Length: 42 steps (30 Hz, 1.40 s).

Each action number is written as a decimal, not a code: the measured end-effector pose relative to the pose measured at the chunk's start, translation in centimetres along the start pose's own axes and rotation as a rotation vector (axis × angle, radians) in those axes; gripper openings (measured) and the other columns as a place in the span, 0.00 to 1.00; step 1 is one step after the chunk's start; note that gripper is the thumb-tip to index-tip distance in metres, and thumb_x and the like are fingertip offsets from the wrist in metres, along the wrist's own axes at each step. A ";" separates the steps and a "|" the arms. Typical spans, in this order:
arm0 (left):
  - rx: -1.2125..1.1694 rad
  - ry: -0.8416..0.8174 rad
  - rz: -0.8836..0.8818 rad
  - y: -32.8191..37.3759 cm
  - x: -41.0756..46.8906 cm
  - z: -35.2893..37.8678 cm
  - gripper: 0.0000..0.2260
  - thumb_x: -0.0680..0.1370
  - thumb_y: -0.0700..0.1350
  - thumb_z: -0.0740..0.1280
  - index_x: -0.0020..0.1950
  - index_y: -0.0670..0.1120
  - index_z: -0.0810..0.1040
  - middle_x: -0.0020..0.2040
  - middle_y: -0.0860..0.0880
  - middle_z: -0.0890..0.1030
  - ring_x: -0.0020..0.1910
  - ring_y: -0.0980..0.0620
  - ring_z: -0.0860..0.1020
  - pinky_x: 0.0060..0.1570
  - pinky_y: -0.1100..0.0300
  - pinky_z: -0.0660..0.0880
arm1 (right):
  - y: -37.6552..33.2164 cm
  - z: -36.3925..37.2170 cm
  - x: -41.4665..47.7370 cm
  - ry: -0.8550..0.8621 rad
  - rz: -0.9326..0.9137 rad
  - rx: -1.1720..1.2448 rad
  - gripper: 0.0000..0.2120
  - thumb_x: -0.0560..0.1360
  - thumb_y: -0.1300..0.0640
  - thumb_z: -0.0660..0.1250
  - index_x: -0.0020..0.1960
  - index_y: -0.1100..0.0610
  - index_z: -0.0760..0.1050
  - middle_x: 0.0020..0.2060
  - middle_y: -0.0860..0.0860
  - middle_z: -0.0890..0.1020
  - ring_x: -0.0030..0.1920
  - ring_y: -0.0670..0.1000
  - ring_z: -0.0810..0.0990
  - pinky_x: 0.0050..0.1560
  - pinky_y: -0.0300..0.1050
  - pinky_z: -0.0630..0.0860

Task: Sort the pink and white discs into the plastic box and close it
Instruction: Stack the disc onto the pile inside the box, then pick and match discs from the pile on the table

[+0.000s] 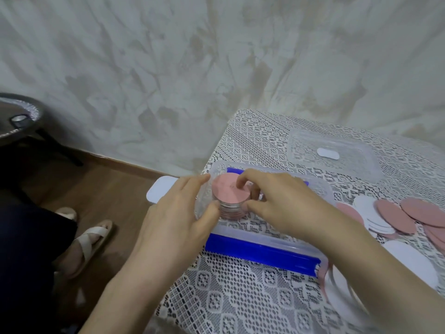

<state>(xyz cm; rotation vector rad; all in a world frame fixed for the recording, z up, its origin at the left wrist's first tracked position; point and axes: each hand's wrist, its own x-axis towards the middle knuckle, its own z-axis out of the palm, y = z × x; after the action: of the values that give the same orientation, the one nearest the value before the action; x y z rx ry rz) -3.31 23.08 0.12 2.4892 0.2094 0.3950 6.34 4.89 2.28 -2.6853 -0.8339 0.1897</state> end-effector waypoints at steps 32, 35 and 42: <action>0.412 -0.125 0.613 19.1 -5.0 13.9 0.19 0.76 0.55 0.56 0.57 0.48 0.80 0.52 0.49 0.81 0.49 0.44 0.76 0.44 0.48 0.76 | 12.1 -4.4 -21.7 0.282 0.317 -0.297 0.16 0.82 0.41 0.58 0.66 0.46 0.71 0.62 0.46 0.74 0.63 0.52 0.72 0.52 0.50 0.74; 0.437 -0.172 0.605 18.4 -6.1 16.0 0.23 0.77 0.57 0.49 0.58 0.50 0.79 0.53 0.50 0.80 0.48 0.46 0.75 0.44 0.50 0.77 | 13.5 -2.6 -22.5 0.246 0.332 -0.234 0.17 0.82 0.41 0.58 0.67 0.46 0.72 0.62 0.45 0.74 0.63 0.50 0.72 0.54 0.50 0.74; 0.329 -0.211 0.604 17.8 -6.1 16.5 0.18 0.80 0.55 0.53 0.61 0.50 0.77 0.58 0.52 0.79 0.51 0.49 0.73 0.49 0.52 0.75 | 15.3 -1.2 -21.7 0.255 0.339 -0.137 0.14 0.82 0.41 0.58 0.63 0.46 0.75 0.56 0.44 0.76 0.56 0.49 0.74 0.52 0.49 0.75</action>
<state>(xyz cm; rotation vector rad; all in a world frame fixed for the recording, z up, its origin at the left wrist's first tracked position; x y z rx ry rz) -2.58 -1.68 -3.59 2.8618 -0.6249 0.3530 -3.10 -19.68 -1.17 -2.8815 -0.3243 -0.1369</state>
